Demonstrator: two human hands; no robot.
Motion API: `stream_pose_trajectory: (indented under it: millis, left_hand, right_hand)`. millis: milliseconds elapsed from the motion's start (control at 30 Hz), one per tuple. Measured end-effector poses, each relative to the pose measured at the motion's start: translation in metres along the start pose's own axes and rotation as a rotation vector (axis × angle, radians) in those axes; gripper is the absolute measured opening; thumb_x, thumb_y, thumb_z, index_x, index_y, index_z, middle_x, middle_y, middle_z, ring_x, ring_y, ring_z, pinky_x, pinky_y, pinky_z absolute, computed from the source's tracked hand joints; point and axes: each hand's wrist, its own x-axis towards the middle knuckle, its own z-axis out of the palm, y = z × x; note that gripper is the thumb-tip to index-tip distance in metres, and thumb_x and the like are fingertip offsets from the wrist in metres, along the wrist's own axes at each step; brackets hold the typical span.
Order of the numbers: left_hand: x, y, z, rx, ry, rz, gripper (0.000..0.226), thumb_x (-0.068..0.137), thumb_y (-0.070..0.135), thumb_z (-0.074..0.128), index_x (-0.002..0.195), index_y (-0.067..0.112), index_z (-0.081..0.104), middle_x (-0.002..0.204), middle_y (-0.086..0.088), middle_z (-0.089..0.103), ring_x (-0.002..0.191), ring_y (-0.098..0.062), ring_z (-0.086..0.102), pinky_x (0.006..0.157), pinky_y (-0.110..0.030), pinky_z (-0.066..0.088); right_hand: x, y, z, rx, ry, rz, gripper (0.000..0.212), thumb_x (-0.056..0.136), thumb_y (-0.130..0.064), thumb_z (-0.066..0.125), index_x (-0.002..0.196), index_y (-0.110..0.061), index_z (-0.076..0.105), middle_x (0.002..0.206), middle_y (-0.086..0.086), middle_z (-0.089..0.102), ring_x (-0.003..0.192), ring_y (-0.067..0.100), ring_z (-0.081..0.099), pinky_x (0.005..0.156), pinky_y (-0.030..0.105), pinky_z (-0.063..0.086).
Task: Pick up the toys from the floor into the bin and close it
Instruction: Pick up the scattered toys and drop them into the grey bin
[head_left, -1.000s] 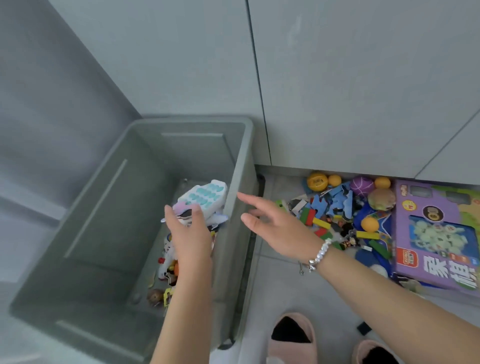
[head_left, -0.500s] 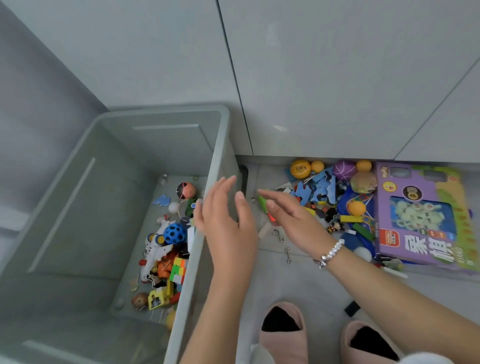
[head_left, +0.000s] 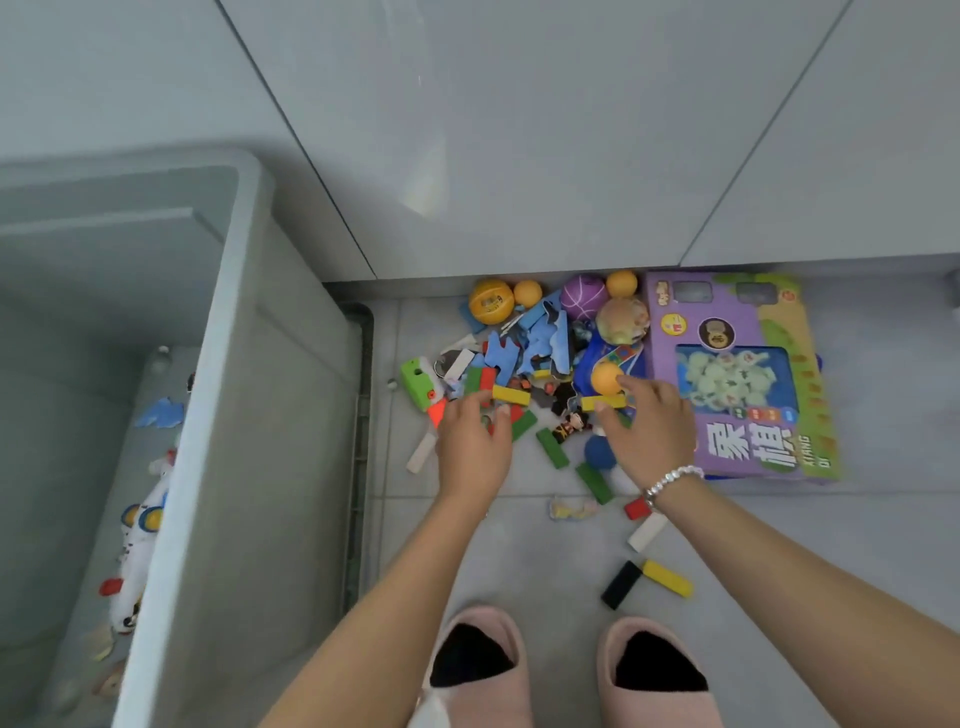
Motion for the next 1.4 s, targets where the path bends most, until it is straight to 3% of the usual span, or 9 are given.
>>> stream_pose_trajectory:
  millis: [233,400,533,667,767,900,1033,1200,1400]
  left_hand:
    - [-0.019,0.0,0.046,-0.032,-0.245,0.064,0.036,0.095,0.029,0.05,0.129,0.017,0.05,0.126,-0.006,0.046,0.078,-0.012,0.054,0.083,-0.025,0.043]
    - [-0.042,-0.009,0.07,-0.043,-0.322,0.064,0.04,0.091,0.032,0.059,0.128,0.018,0.052,0.12,-0.007,0.045,0.099,-0.018,0.052,0.091,-0.028,0.043]
    - [-0.053,-0.03,0.081,-0.011,-0.288,0.08,0.034,0.082,0.024,0.07,0.114,0.014,0.061,0.113,-0.007,0.048,0.113,-0.023,0.045,0.095,-0.028,0.04]
    - [-0.063,-0.044,0.086,0.022,-0.225,0.077,0.034,0.074,0.026,0.077,0.102,0.013,0.064,0.107,-0.005,0.049,0.11,-0.022,0.041,0.09,-0.021,0.034]
    - [-0.073,-0.047,0.088,0.041,-0.22,0.111,0.046,0.065,0.03,0.083,0.105,0.016,0.063,0.11,-0.002,0.043,0.111,-0.021,0.038,0.091,-0.017,0.031]
    - [-0.088,-0.048,0.095,0.199,-0.201,0.171,0.081,0.05,0.047,0.086,0.122,0.022,0.055,0.122,-0.003,0.038,0.113,-0.022,0.033,0.098,-0.03,0.031]
    - [-0.095,-0.045,0.102,0.31,-0.217,0.194,0.097,0.048,0.051,0.084,0.131,0.022,0.045,0.131,-0.006,0.033,0.119,-0.024,0.031,0.094,-0.03,0.024]
    - [-0.081,-0.041,0.1,0.298,-0.223,0.182,0.079,0.059,0.043,0.082,0.126,0.019,0.047,0.125,-0.006,0.037,0.116,-0.025,0.034,0.086,-0.025,0.021]
    - [-0.071,-0.05,0.092,0.309,-0.222,0.23,0.069,0.068,0.044,0.077,0.125,0.019,0.049,0.122,-0.003,0.043,0.115,-0.023,0.038,0.088,-0.029,0.025]
  right_hand:
    - [-0.012,0.028,-0.001,0.079,-0.052,-0.023,0.042,0.089,-0.03,0.057,0.129,-0.017,0.05,0.113,0.013,0.05,0.102,0.028,0.051,0.076,0.027,0.036]
    - [-0.05,0.049,-0.009,0.022,0.105,-0.008,0.028,0.086,-0.03,0.061,0.111,-0.016,0.06,0.104,0.008,0.054,0.096,0.024,0.052,0.068,0.026,0.037]
    - [-0.074,0.079,0.004,0.107,-0.001,0.105,0.017,0.084,-0.025,0.065,0.093,-0.013,0.058,0.096,0.005,0.053,0.088,0.022,0.054,0.067,0.027,0.038]
    - [-0.082,0.092,0.016,0.15,-0.145,0.23,0.029,0.078,-0.03,0.071,0.1,-0.016,0.059,0.101,0.004,0.052,0.082,0.014,0.05,0.072,0.023,0.037]
    - [-0.086,0.094,0.015,0.135,-0.209,0.268,0.038,0.072,-0.031,0.076,0.102,-0.019,0.056,0.101,0.001,0.045,0.089,0.017,0.052,0.077,0.027,0.042]
    - [-0.093,0.105,0.013,0.122,-0.236,0.288,0.047,0.066,-0.032,0.08,0.102,-0.018,0.053,0.099,0.0,0.041,0.088,0.018,0.051,0.078,0.03,0.044]
    - [-0.098,0.114,0.017,0.147,-0.238,0.236,0.046,0.064,-0.02,0.083,0.099,-0.014,0.054,0.095,0.002,0.039,0.082,0.017,0.046,0.075,0.026,0.038]
    - [-0.093,0.114,0.02,0.158,-0.175,0.196,0.042,0.068,-0.022,0.081,0.097,-0.01,0.053,0.088,0.001,0.04,0.073,0.017,0.043,0.063,0.021,0.029]
    - [-0.081,0.1,0.019,0.126,-0.223,-0.053,0.046,0.072,-0.015,0.077,0.114,-0.019,0.059,0.101,-0.002,0.038,0.076,0.017,0.049,0.077,0.025,0.045]
